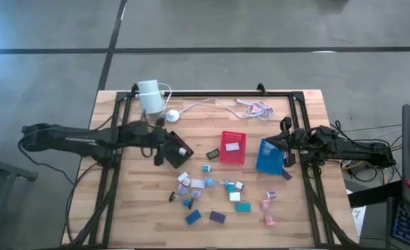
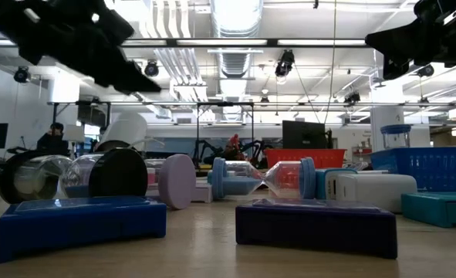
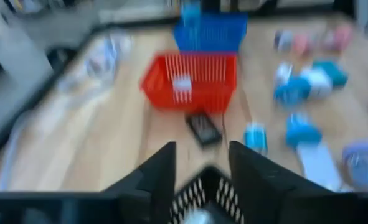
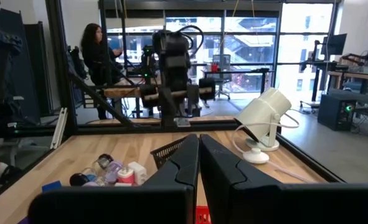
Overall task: Pick & Place Office items
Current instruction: Put the light blue hourglass into the blue bin
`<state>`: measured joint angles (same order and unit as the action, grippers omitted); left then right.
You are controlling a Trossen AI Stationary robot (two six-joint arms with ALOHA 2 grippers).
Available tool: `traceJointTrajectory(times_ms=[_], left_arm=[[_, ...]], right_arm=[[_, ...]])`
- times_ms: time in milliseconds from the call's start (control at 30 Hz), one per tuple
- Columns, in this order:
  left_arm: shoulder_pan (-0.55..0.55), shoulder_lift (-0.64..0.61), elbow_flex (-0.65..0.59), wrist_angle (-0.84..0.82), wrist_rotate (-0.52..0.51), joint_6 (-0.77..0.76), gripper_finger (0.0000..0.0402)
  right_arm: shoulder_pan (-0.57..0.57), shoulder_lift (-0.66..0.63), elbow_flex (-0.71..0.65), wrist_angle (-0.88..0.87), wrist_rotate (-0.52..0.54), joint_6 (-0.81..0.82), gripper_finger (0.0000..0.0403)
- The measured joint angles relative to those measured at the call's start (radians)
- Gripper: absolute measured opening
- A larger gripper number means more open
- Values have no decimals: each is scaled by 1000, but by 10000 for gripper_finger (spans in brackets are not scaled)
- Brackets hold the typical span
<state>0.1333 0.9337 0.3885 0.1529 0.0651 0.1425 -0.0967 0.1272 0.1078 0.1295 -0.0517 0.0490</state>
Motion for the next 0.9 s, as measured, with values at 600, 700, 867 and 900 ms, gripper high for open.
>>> traceJointTrajectory(times_ms=[600,700,867,900], left_arm=[[3,-426,-202,160,-195,-13,4],[4,-467,-231,172,-193,-13,4],[11,-533,-245,178,-193,-35,2],[11,-546,-247,172,-193,-35,2]], right_arm=[[0,0,-3,1,0,3,13],[0,1,-3,2,1,3,13],[0,1,-4,2,2,3,13],[0,1,-4,2,2,3,13]])
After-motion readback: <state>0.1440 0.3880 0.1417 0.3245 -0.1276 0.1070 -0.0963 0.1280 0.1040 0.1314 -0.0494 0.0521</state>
